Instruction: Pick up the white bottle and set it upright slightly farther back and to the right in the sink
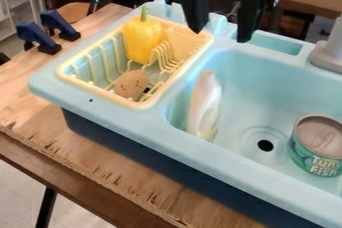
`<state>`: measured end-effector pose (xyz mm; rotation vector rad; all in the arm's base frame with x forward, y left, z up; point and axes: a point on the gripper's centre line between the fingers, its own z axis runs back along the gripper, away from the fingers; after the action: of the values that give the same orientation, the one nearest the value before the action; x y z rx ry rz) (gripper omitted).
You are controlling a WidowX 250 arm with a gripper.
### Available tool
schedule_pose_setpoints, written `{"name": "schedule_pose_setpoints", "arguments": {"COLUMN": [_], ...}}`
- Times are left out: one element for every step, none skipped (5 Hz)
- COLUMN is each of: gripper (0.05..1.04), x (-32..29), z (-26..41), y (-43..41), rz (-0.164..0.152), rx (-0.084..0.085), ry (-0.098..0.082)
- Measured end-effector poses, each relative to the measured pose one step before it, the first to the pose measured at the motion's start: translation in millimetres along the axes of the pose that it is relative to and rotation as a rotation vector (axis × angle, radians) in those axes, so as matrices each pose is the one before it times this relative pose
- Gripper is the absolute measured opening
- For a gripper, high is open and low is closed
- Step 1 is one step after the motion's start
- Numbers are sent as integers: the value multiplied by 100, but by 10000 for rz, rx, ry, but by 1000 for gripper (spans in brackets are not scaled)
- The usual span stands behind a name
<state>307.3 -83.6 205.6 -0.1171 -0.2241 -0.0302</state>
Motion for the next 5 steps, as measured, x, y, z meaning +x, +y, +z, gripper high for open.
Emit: {"name": "schedule_pose_setpoints", "arguments": {"gripper": [1003, 1003, 1003, 1003, 1003], "x": [-2355, -1470, -75, 623, 1003], "z": [-467, -1404, -772, -1307, -1799], "y": [60, -180, 4, 339, 703], "rz": [217, -48, -133, -163, -268], "rx": [154, -63, -54, -76, -285], "ry": [715, 308, 182, 197, -32]}}
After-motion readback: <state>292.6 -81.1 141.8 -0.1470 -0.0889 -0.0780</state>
